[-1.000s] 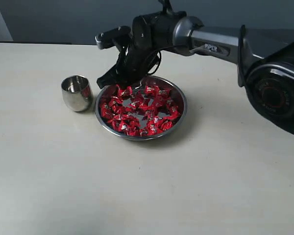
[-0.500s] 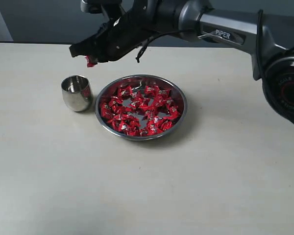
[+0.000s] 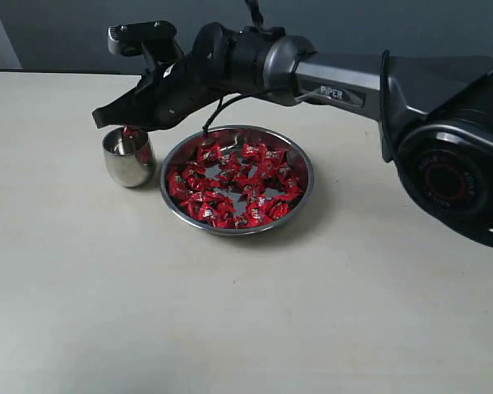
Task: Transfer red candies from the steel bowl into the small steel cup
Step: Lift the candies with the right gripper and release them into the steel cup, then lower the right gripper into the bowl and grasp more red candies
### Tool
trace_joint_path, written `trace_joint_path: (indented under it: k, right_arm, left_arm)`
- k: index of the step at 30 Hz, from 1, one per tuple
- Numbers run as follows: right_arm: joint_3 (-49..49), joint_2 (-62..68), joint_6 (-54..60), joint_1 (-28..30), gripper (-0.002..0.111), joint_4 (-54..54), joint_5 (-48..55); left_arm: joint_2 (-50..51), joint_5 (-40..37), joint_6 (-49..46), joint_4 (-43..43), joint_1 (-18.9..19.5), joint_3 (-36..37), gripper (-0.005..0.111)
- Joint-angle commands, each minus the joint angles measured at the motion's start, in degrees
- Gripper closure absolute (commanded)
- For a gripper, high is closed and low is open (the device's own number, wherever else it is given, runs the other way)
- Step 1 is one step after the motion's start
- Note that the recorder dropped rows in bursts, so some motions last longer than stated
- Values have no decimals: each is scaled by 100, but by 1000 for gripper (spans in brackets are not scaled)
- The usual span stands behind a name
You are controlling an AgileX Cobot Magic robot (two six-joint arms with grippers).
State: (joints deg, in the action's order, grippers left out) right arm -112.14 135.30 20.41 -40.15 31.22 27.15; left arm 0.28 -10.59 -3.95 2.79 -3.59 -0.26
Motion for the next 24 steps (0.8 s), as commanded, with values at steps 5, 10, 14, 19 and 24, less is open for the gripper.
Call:
trace_joint_path:
  k: [5, 10, 14, 19, 24]
  right_arm:
    - [-26, -25, 205, 10, 82, -23, 63]
    - [-26, -37, 205, 10, 74, -23, 104]
    - [-26, -202, -148, 111, 74, -551, 407]
    - [-26, -375, -1252, 345, 74, -1797, 927]
    - [-12, -343, -1551, 535, 74, -2431, 1739]
  left_arm:
    - [-28, 33, 11, -33, 3, 26, 105]
    - [-28, 33, 11, -33, 3, 26, 105]
    - [-28, 33, 11, -33, 3, 26, 105]
    - [-28, 33, 11, -33, 3, 26, 105]
    - [-28, 33, 11, -33, 3, 26, 105]
